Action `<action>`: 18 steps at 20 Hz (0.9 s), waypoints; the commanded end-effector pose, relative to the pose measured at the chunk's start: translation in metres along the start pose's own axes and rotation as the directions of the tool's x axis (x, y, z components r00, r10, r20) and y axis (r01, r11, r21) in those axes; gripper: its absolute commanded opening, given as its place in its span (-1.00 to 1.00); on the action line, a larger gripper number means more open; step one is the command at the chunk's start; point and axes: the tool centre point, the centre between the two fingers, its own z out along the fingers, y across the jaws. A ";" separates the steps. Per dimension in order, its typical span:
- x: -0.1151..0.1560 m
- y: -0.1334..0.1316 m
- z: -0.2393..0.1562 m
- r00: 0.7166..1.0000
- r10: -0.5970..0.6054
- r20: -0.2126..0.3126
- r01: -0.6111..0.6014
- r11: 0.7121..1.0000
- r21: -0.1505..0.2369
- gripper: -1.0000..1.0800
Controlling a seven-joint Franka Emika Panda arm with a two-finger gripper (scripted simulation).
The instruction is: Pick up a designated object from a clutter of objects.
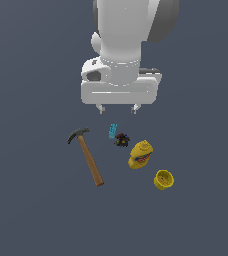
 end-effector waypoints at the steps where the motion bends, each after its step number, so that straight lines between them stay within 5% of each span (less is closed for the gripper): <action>1: 0.000 0.000 0.000 1.000 0.000 0.000 0.000 1.000 0.000 0.92; 18: -0.005 -0.024 0.016 1.000 -0.006 0.025 0.005 1.000 0.017 0.92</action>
